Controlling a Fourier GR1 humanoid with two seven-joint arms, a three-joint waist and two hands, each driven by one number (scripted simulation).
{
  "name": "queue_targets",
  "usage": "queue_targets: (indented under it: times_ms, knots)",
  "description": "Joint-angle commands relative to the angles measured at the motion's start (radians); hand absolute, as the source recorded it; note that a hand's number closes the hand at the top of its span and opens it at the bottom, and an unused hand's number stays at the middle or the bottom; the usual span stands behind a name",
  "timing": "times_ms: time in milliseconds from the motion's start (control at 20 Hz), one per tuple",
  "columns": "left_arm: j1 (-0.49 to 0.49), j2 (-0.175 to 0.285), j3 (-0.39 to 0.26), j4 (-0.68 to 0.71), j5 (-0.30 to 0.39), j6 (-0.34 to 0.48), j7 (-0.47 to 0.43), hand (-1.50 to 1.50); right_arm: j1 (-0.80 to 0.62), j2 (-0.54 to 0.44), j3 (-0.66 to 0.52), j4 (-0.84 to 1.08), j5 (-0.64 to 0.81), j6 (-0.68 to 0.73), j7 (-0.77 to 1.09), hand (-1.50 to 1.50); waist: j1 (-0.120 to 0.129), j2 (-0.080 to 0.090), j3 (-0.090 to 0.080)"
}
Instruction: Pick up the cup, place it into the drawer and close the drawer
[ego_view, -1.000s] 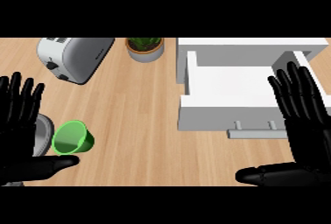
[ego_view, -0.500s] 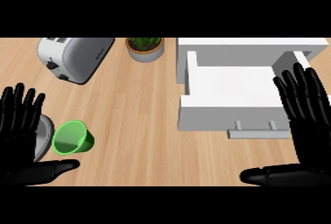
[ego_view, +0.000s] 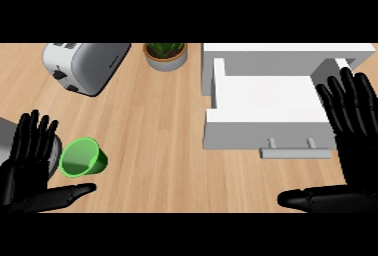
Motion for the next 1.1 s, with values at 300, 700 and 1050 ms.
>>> queue_targets:
  times_ms: [300, 700, 1050]
  knots:
    - [-0.027, 0.043, 0.077, 0.179, 0.002, -0.022, -0.083, -1.50, -0.021, -0.019, -0.040, 0.070, -0.023, 0.031, -0.023, -1.50, 0.000, 0.000, 0.000]
    - [-0.072, 0.096, 0.124, 0.442, 0.015, -0.112, -0.241, -1.50, -0.048, -0.027, -0.044, 0.000, -0.045, 0.022, 0.048, -1.50, -0.002, 0.000, 0.000]
    - [-0.143, 0.097, 0.130, 0.663, -0.013, -0.114, -0.374, -1.50, 0.026, -0.034, -0.071, -0.012, -0.093, 0.068, 0.010, -1.50, -0.005, 0.000, 0.000]
